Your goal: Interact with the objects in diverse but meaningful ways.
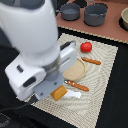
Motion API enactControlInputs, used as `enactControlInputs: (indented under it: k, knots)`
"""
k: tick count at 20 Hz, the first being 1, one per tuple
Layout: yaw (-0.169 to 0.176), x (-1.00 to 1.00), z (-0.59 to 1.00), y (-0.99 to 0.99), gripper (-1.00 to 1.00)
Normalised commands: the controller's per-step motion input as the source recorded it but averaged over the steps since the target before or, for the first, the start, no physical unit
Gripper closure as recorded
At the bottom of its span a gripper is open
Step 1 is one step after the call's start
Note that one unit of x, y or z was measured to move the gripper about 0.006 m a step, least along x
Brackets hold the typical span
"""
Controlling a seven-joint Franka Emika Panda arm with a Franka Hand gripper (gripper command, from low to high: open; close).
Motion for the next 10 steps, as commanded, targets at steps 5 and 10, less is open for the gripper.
enactControlInputs:
  k: [5,10]
  knots:
    - [0.0,0.67,0.58,0.72,1.0]
    - [0.0,0.7,0.3,0.65,1.0]
